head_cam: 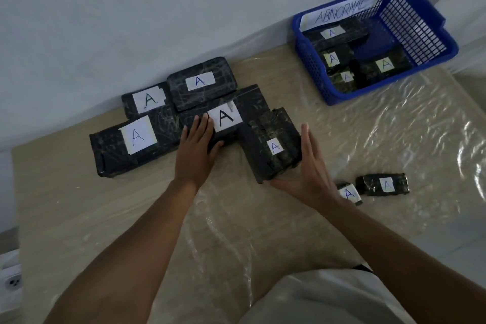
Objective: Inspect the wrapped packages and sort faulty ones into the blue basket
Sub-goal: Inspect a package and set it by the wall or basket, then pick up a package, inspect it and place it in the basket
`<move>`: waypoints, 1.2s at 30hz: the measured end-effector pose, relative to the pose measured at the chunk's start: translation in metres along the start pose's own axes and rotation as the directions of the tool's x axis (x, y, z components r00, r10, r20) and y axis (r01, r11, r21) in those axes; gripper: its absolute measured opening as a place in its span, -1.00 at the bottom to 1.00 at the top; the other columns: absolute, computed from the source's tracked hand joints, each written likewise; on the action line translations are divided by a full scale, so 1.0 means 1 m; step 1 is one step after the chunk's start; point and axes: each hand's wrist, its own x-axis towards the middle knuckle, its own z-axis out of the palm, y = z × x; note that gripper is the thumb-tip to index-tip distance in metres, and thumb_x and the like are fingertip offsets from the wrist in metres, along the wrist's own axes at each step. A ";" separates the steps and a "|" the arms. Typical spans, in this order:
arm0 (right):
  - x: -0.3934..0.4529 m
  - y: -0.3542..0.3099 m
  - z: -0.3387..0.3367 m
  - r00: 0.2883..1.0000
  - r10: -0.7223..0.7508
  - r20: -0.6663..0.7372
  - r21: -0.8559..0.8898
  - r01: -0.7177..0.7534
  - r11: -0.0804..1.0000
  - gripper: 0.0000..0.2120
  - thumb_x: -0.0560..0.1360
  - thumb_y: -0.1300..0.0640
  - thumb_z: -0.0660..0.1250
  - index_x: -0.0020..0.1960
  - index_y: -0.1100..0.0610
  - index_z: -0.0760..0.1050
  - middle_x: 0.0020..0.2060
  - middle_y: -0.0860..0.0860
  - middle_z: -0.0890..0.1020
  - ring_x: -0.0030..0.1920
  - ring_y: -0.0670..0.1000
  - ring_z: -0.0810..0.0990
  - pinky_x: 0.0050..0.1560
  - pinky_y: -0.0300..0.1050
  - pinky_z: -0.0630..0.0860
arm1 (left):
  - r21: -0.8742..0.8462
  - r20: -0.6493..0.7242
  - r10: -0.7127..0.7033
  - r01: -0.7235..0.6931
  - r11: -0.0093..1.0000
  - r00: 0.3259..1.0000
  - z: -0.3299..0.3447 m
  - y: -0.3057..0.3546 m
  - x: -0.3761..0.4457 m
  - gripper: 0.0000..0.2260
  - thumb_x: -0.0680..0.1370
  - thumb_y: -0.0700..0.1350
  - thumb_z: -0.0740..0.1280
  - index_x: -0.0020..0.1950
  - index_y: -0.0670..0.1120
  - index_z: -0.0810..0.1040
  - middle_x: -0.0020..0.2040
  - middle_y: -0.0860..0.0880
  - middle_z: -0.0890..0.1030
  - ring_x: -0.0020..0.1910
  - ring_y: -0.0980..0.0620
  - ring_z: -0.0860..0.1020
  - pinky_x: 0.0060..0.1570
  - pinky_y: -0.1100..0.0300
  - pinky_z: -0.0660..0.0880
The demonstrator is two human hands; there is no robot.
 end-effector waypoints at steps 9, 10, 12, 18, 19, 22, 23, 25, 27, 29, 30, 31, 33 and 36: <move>0.003 0.007 -0.008 1.000 0.005 0.015 0.041 -0.006 0.999 0.17 0.25 -0.03 0.70 0.64 0.17 0.10 0.44 0.14 0.49 0.40 0.11 0.51 0.38 0.11 0.51 | -0.030 -0.031 -0.005 0.005 1.000 0.999 0.002 0.000 -0.001 -0.42 0.69 0.05 0.26 0.64 -0.15 0.20 0.66 -0.10 0.18 0.66 -0.09 0.06 0.62 -0.08 -0.02; 0.003 0.007 -0.009 1.000 0.008 0.023 0.040 -0.008 0.999 0.17 0.25 -0.05 0.70 0.64 0.16 0.09 0.45 0.14 0.47 0.41 0.11 0.49 0.39 0.12 0.50 | -0.027 -0.024 -0.001 0.001 1.000 1.000 0.000 0.001 0.000 -0.42 0.70 0.05 0.26 0.64 -0.15 0.20 0.66 -0.11 0.18 0.66 -0.10 0.05 0.62 -0.09 -0.02; 0.002 0.003 -0.013 0.999 0.016 0.039 0.027 -0.017 0.999 0.21 0.24 -0.08 0.69 0.65 0.14 0.05 0.50 0.12 0.40 0.43 0.10 0.46 0.39 0.16 0.51 | -0.024 -0.001 -0.012 0.012 1.000 1.000 -0.006 0.004 0.001 -0.42 0.70 0.05 0.25 0.64 -0.14 0.20 0.66 -0.11 0.16 0.67 -0.10 0.04 0.63 -0.10 -0.03; -0.011 -0.003 -0.032 0.996 -0.090 0.022 -0.101 0.091 0.991 0.18 0.33 -0.26 0.58 0.67 0.07 -0.05 0.59 0.02 0.21 0.49 0.09 0.38 0.36 0.10 0.48 | -0.122 -0.091 -0.095 0.083 0.989 0.991 -0.033 0.037 -0.003 -0.51 0.68 0.04 0.29 0.57 -0.13 0.37 0.61 -0.14 0.32 0.63 -0.13 0.20 0.59 -0.19 0.13; -0.015 -0.001 -0.038 0.994 -0.105 0.004 -0.111 0.105 0.988 0.11 0.38 -0.28 0.52 0.67 0.06 -0.03 0.59 0.03 0.22 0.51 0.09 0.37 0.39 0.11 0.45 | -0.144 -0.118 -0.111 0.093 0.985 0.987 -0.038 0.045 -0.005 -0.52 0.68 0.04 0.29 0.56 -0.13 0.39 0.59 -0.14 0.35 0.61 -0.14 0.24 0.57 -0.20 0.17; -0.025 0.011 -0.060 0.989 -0.147 -0.035 -0.157 0.140 0.978 -0.06 0.48 -0.30 0.36 0.66 0.07 0.03 0.57 0.10 0.28 0.54 0.12 0.35 0.45 0.23 0.44 | -0.187 -0.214 -0.131 0.091 0.978 0.968 -0.053 0.078 -0.005 -0.54 0.69 0.05 0.27 0.54 -0.12 0.43 0.56 -0.14 0.40 0.56 -0.14 0.32 0.53 -0.21 0.26; -0.028 0.018 -0.068 0.985 -0.164 -0.043 -0.178 0.154 0.972 -0.10 0.50 -0.27 0.35 0.66 0.10 0.07 0.56 0.12 0.31 0.53 0.13 0.36 0.43 0.25 0.45 | -0.193 -0.232 -0.122 0.077 0.978 0.965 -0.056 0.091 -0.004 -0.54 0.69 0.06 0.26 0.54 -0.12 0.43 0.55 -0.14 0.41 0.56 -0.14 0.33 0.52 -0.20 0.27; -0.034 0.032 -0.086 0.981 -0.187 -0.054 -0.215 0.172 0.961 -0.16 0.52 -0.18 0.38 0.64 0.13 0.13 0.54 0.14 0.34 0.51 0.14 0.38 0.41 0.27 0.46 | -0.187 -0.247 -0.088 0.042 0.981 0.965 -0.059 0.119 -0.001 -0.54 0.68 0.07 0.25 0.53 -0.12 0.44 0.54 -0.14 0.42 0.55 -0.14 0.34 0.52 -0.21 0.28; -0.040 0.047 -0.105 0.980 -0.186 -0.071 -0.238 0.164 0.957 -0.19 0.55 -0.14 0.41 0.64 0.13 0.16 0.55 0.14 0.33 0.54 0.16 0.35 0.44 0.26 0.44 | -0.171 -0.244 -0.045 0.003 0.985 0.969 -0.058 0.148 0.003 -0.54 0.68 0.07 0.24 0.52 -0.13 0.46 0.54 -0.15 0.42 0.55 -0.15 0.34 0.52 -0.20 0.28; -0.046 0.062 -0.126 0.983 -0.163 -0.085 -0.253 0.137 0.958 -0.20 0.55 -0.12 0.42 0.64 0.11 0.15 0.58 0.15 0.31 0.58 0.16 0.30 0.48 0.24 0.39 | -0.154 -0.242 0.015 -0.054 0.987 0.970 -0.054 0.180 0.009 -0.54 0.68 0.07 0.25 0.50 -0.15 0.48 0.52 -0.17 0.44 0.54 -0.17 0.36 0.51 -0.20 0.28; -0.050 0.071 -0.137 0.985 -0.148 -0.089 -0.256 0.121 0.959 -0.21 0.55 -0.12 0.41 0.65 0.10 0.15 0.59 0.16 0.30 0.58 0.17 0.29 0.50 0.22 0.37 | -0.140 -0.241 0.053 -0.089 0.986 0.969 -0.050 0.197 0.011 -0.54 0.67 0.07 0.25 0.49 -0.16 0.48 0.52 -0.18 0.45 0.53 -0.19 0.36 0.52 -0.20 0.28; -0.053 0.080 -0.147 0.987 -0.135 -0.091 -0.260 0.107 0.960 -0.21 0.55 -0.13 0.41 0.65 0.09 0.15 0.59 0.16 0.29 0.59 0.18 0.28 0.51 0.22 0.35 | -0.126 -0.232 0.092 -0.124 0.984 0.968 -0.045 0.216 0.013 -0.54 0.68 0.06 0.26 0.49 -0.16 0.48 0.52 -0.19 0.45 0.53 -0.19 0.36 0.53 -0.20 0.26; -0.059 0.100 -0.166 0.989 -0.122 -0.086 -0.271 0.094 0.958 -0.22 0.55 -0.15 0.38 0.65 0.08 0.16 0.60 0.17 0.26 0.60 0.19 0.26 0.53 0.20 0.31 | -0.106 -0.190 0.166 -0.189 0.976 0.968 -0.033 0.253 0.015 -0.53 0.68 0.07 0.24 0.52 -0.15 0.44 0.55 -0.19 0.40 0.56 -0.18 0.32 0.56 -0.18 0.20; -0.069 0.131 -0.190 0.994 -0.092 -0.062 -0.280 0.071 0.957 -0.25 0.57 -0.11 0.39 0.65 0.06 0.17 0.62 0.16 0.23 0.61 0.19 0.23 0.55 0.20 0.26 | -0.108 -0.079 0.220 -0.228 0.968 0.972 -0.004 0.302 0.011 -0.50 0.70 0.10 0.18 0.59 -0.10 0.34 0.61 -0.14 0.30 0.63 -0.11 0.19 0.60 -0.18 0.11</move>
